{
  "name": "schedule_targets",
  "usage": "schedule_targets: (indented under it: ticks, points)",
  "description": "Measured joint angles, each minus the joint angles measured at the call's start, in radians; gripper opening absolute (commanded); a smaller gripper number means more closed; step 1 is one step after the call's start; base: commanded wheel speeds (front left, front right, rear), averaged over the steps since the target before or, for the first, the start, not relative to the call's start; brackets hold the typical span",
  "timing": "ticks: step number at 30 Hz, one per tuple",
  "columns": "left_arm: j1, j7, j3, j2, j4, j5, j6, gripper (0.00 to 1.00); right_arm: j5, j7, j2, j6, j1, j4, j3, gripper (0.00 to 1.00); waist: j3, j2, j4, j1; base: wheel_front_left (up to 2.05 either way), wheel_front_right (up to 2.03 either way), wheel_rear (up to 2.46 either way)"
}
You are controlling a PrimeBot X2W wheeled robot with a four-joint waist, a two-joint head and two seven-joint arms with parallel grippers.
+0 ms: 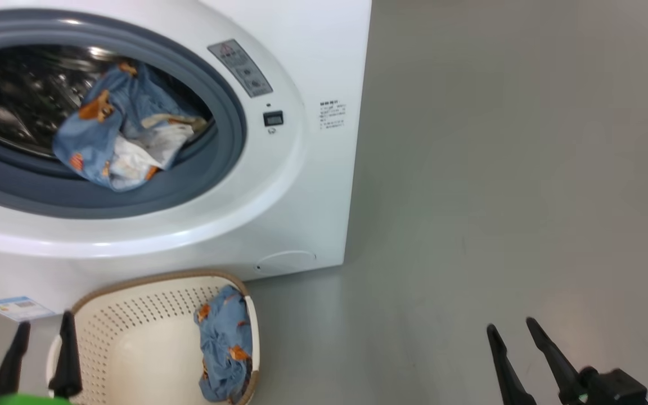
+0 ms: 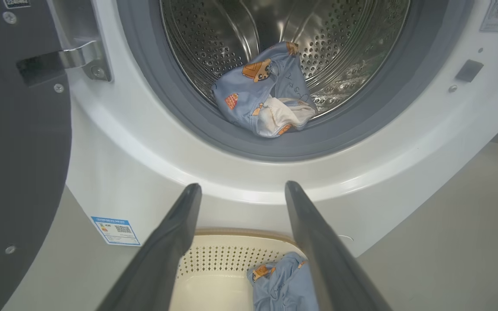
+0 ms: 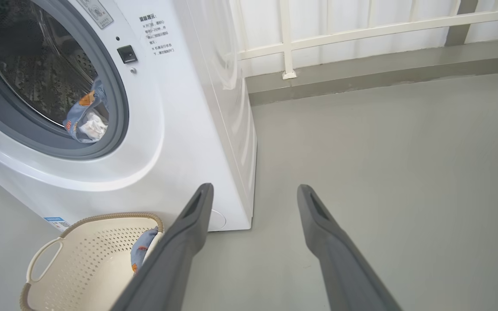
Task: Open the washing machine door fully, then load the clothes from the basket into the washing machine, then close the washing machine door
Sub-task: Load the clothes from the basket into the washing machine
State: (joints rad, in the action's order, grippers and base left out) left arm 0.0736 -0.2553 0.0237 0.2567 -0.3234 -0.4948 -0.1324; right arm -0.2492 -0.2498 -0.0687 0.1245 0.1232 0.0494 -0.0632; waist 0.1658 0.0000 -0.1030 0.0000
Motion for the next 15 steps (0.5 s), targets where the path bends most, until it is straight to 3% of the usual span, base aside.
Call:
schedule_targets:
  ticks: [15]
  points:
    - [-0.204,0.0,0.09,-0.08,0.139,0.049,0.0,1.0,-0.036,0.0,-0.035,0.0,0.081,-0.011,0.028,1.0,-0.083,0.0,0.015,0.0,0.0,0.0,0.0]
